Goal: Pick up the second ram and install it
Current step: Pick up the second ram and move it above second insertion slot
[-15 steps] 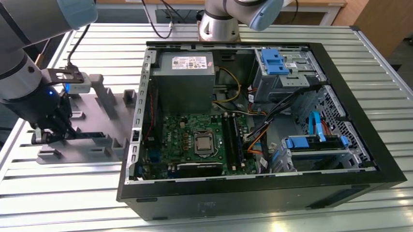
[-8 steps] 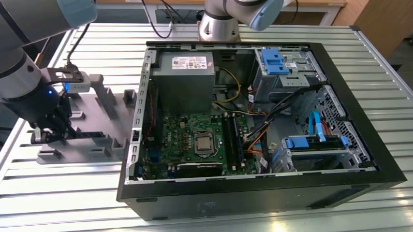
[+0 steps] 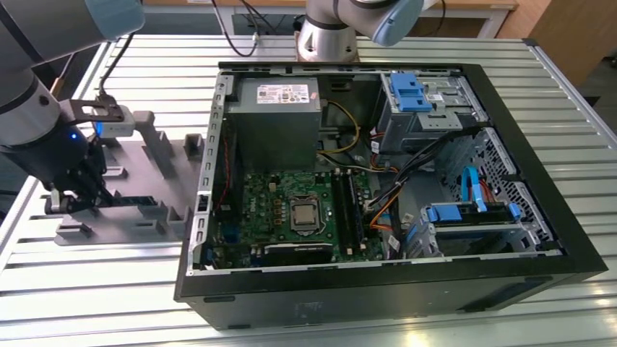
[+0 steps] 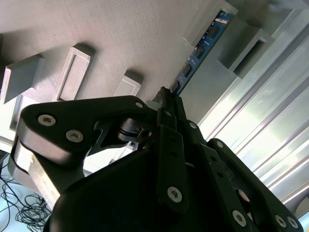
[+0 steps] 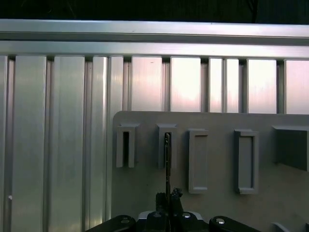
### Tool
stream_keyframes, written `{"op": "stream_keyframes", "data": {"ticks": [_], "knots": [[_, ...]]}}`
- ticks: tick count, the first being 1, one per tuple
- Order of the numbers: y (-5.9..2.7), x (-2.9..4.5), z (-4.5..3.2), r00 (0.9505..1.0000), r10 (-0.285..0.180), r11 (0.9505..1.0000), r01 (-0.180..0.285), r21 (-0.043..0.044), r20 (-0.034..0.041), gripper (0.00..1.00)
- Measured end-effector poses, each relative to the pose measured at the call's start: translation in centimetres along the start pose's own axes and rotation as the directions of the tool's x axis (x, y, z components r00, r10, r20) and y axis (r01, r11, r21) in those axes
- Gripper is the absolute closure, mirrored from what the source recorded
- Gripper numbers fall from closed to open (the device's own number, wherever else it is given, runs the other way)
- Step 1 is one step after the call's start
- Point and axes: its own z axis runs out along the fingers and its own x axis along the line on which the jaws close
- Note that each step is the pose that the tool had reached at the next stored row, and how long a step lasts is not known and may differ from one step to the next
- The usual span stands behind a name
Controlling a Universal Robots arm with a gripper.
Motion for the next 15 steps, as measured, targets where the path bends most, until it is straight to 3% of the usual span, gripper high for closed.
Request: {"op": "stream_keyframes", "data": {"ticks": [4, 15], "knots": [[0.00, -0.07, 0.00, 1.0000, 0.000, 1.0000, 0.000, 0.0000, -0.0041, 0.86], [0.00, -0.08, -0.19, 1.0000, 0.000, 1.0000, 0.000, -0.0002, -0.0043, 0.86]]}}
